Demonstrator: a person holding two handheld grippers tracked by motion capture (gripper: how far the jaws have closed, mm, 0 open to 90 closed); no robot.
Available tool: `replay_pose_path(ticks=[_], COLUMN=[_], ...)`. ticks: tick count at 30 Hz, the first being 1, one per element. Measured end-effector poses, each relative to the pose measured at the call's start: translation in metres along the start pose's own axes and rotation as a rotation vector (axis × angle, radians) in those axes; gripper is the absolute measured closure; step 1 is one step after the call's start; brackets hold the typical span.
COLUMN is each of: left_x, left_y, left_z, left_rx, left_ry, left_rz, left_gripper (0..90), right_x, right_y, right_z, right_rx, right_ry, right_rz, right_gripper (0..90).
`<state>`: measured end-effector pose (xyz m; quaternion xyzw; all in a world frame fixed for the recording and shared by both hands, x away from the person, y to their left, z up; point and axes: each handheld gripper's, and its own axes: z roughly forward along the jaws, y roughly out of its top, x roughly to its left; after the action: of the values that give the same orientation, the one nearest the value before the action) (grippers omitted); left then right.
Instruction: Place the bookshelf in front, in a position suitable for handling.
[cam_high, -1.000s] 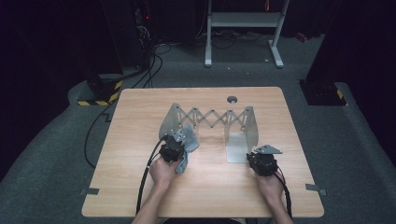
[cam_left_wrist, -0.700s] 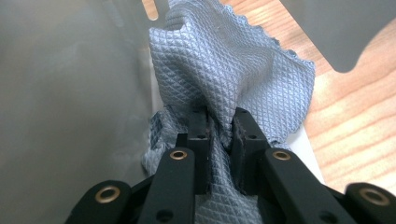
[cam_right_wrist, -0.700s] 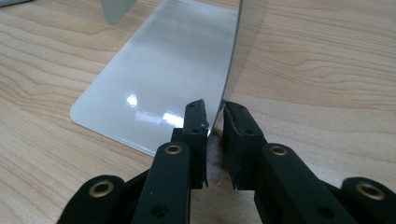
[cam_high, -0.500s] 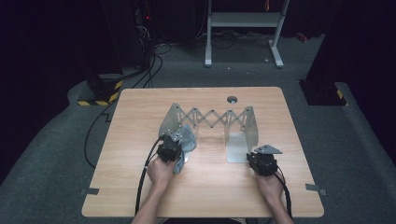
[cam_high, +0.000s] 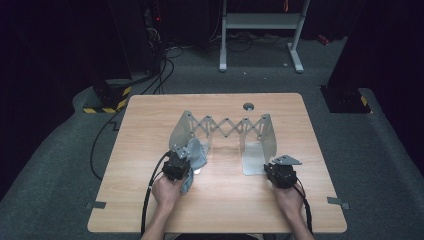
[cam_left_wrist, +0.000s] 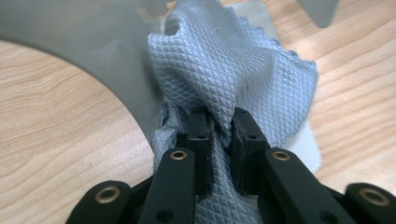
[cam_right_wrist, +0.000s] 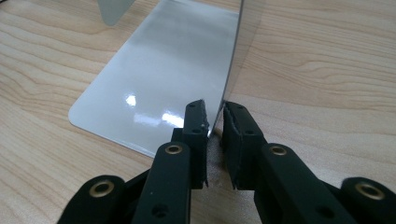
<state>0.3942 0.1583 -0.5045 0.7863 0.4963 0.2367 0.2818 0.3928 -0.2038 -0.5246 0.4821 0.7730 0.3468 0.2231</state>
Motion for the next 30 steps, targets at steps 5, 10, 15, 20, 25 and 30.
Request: replay_pose_path(ticks=[5,10,15,20,25,30], left_x=[-0.005,-0.012,-0.026,-0.033,-0.036,-0.036], left_y=[0.005,0.020,0.031,0.045,0.061,0.080], left_z=[-0.015,-0.030,-0.039,-0.048,-0.064,-0.077], left_rx=[-0.045,-0.101,-0.135,-0.176,-0.242,-0.300], left_ry=[-0.030,-0.076,-0.127,-0.176,-0.205,-0.224], left_rz=[0.008,0.015,0.049,0.058,0.064,0.055], left_gripper=[79.7,79.7,79.7,79.7,79.6,79.4], right_x=[0.000,0.000,0.000,0.000,0.000,0.000], right_y=[0.000,0.000,0.000,0.000,0.000,0.000], right_z=[0.000,0.000,0.000,0.000,0.000,0.000], right_rx=[0.000,0.001,0.000,0.000,0.000,-0.001], right_ry=[-0.002,-0.003,-0.001,0.002,0.001,0.003], right_rz=[-0.002,0.004,0.005,0.006,0.007,0.003], right_gripper=[79.9,79.9,79.9,80.0,79.9,79.9])
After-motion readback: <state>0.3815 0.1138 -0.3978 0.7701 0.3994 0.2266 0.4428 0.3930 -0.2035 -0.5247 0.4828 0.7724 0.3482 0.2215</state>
